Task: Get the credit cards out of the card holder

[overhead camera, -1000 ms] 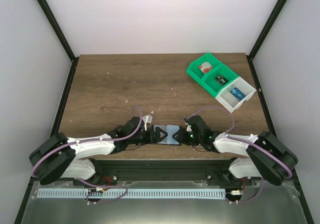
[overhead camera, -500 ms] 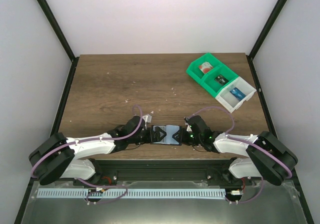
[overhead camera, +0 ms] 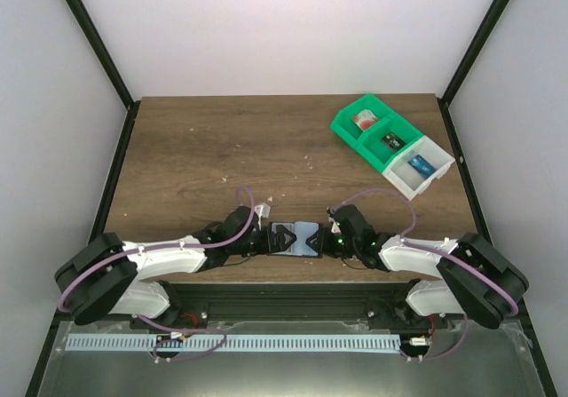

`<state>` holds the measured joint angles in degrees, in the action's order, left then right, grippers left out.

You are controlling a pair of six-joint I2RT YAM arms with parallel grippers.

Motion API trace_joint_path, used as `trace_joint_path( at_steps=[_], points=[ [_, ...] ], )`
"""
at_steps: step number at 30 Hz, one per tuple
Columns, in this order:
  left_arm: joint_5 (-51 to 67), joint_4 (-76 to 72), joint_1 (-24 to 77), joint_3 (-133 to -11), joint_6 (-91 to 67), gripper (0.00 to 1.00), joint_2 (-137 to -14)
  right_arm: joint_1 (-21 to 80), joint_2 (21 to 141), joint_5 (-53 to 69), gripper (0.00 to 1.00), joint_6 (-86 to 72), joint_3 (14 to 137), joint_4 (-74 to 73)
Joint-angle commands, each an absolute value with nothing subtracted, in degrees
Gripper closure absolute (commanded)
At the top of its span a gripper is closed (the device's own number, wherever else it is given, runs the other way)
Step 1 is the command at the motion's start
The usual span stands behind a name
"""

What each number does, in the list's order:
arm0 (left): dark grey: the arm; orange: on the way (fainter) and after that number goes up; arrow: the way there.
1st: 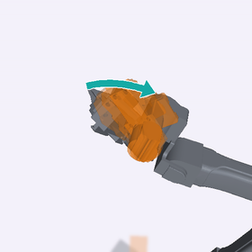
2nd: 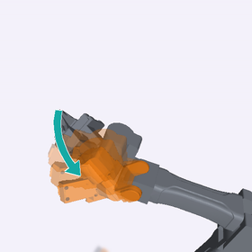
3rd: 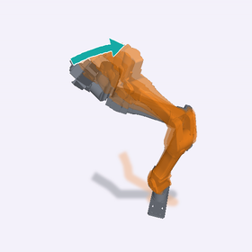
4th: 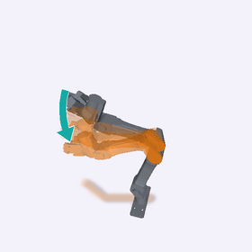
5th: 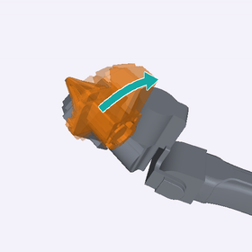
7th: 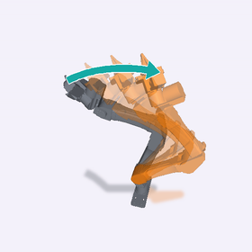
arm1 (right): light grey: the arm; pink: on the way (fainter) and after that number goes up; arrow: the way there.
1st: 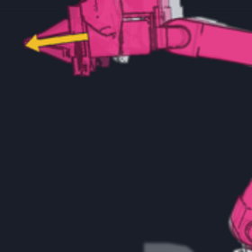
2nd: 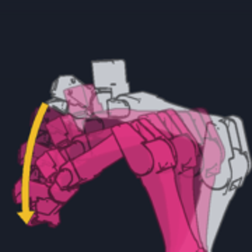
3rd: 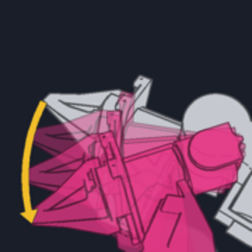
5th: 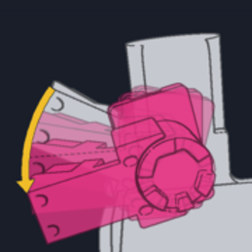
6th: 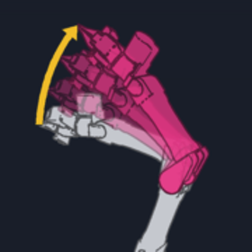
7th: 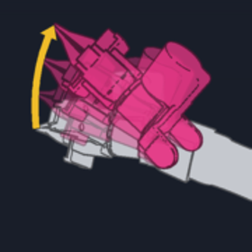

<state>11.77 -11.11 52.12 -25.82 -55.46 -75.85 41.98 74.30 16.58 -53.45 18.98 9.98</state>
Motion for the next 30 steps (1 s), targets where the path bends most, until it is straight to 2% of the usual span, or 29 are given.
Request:
trace_joint_path(
  at_steps=[1,30],
  points=[
    [12.1,-12.3,52.4,-26.0,-55.3,0.0,-77.6,42.4,74.9,16.0,0.74,-53.4,18.0,8.6],
    [11.1,-10.7,54.2,-28.5,-55.2,0.01,-76.9,42.4,75.4,16.5,0.74,-53.6,17.2,9.7]
  ],
)
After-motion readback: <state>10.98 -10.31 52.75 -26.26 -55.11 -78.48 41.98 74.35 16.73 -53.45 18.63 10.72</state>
